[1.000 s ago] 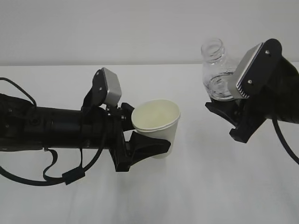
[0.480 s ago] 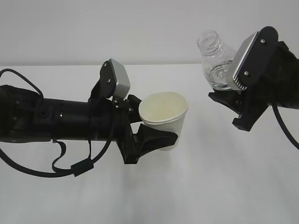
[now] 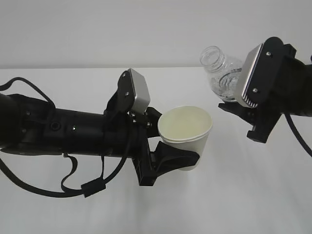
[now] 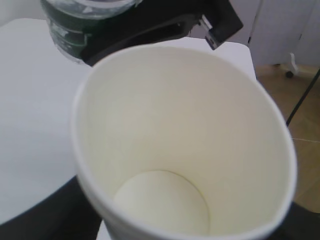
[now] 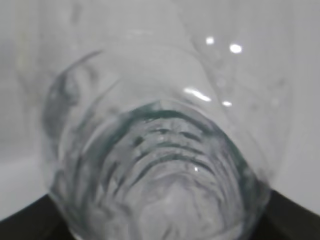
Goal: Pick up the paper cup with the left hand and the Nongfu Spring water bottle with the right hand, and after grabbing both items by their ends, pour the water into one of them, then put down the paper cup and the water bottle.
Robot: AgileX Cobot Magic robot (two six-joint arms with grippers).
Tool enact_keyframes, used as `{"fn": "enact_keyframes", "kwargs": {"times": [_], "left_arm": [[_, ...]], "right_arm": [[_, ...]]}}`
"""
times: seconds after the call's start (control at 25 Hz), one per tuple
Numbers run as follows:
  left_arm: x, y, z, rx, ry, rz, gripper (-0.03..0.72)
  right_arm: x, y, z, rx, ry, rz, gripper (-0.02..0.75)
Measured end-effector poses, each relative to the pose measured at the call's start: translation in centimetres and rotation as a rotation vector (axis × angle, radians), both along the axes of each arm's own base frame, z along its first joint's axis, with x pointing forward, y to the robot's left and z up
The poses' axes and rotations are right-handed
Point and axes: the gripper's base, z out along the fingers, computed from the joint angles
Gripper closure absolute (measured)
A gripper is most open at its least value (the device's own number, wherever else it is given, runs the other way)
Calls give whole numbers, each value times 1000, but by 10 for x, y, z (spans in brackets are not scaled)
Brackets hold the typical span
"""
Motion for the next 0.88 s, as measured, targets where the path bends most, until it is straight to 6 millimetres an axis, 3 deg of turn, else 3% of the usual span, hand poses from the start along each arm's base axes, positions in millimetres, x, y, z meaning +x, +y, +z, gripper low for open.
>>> {"fn": "enact_keyframes", "kwargs": {"times": [0.88], "left_arm": [[-5,-2,-2,18,19,-40,187]], "right_arm": [[-1,0,-1,-175,-86,115,236]]}}
